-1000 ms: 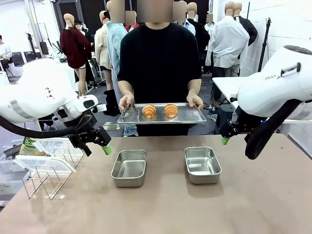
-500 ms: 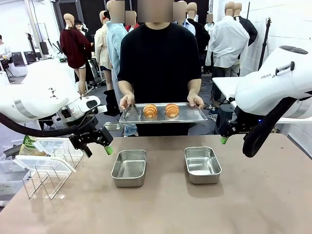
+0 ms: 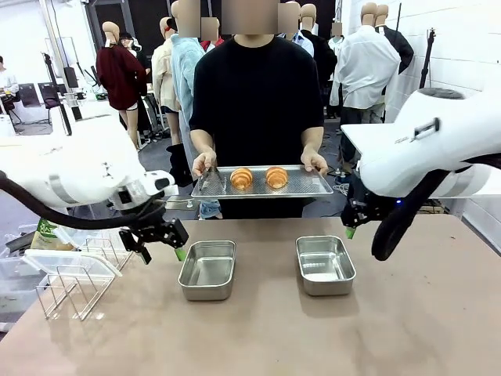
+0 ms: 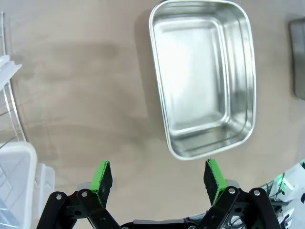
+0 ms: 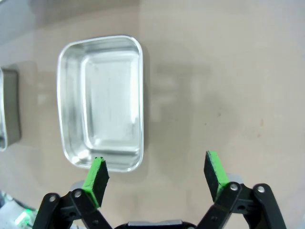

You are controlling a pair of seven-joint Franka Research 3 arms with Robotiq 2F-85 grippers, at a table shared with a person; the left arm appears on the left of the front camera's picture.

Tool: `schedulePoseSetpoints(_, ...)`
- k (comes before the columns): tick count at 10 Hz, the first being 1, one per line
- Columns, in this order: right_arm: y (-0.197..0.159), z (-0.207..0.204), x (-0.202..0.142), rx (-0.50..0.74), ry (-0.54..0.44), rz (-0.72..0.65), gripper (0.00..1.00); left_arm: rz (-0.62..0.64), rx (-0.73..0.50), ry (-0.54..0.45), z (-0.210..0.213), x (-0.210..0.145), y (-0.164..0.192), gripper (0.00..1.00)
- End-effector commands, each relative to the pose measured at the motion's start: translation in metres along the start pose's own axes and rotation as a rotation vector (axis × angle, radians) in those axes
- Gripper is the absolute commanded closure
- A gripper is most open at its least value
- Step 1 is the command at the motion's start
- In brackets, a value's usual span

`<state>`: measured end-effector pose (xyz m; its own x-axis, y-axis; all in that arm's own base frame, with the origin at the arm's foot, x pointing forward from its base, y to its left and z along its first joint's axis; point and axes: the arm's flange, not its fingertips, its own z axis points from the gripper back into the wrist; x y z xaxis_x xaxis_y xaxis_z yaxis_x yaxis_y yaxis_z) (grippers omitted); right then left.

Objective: Place the bread in airtight containers.
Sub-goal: Lift both Airtight Container.

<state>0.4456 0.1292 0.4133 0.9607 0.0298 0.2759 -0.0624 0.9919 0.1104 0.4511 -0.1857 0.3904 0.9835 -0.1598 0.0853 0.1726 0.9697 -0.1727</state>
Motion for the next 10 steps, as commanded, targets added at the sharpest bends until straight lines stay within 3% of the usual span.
schedulePoseSetpoints(1,0.009,-0.02,0.019,-0.048,0.019,-0.043,0.0,0.023,0.061,0.018,-0.005,0.016,-0.015,0.0)
schedulePoseSetpoints(4,0.007,-0.055,0.033,-0.092,0.021,-0.093,0.0,0.037,0.142,0.0,-0.015,0.022,-0.034,0.0)
schedulePoseSetpoints(10,0.014,-0.091,0.044,-0.099,0.068,-0.121,0.0,0.124,0.118,-0.008,-0.038,0.053,-0.03,0.0)
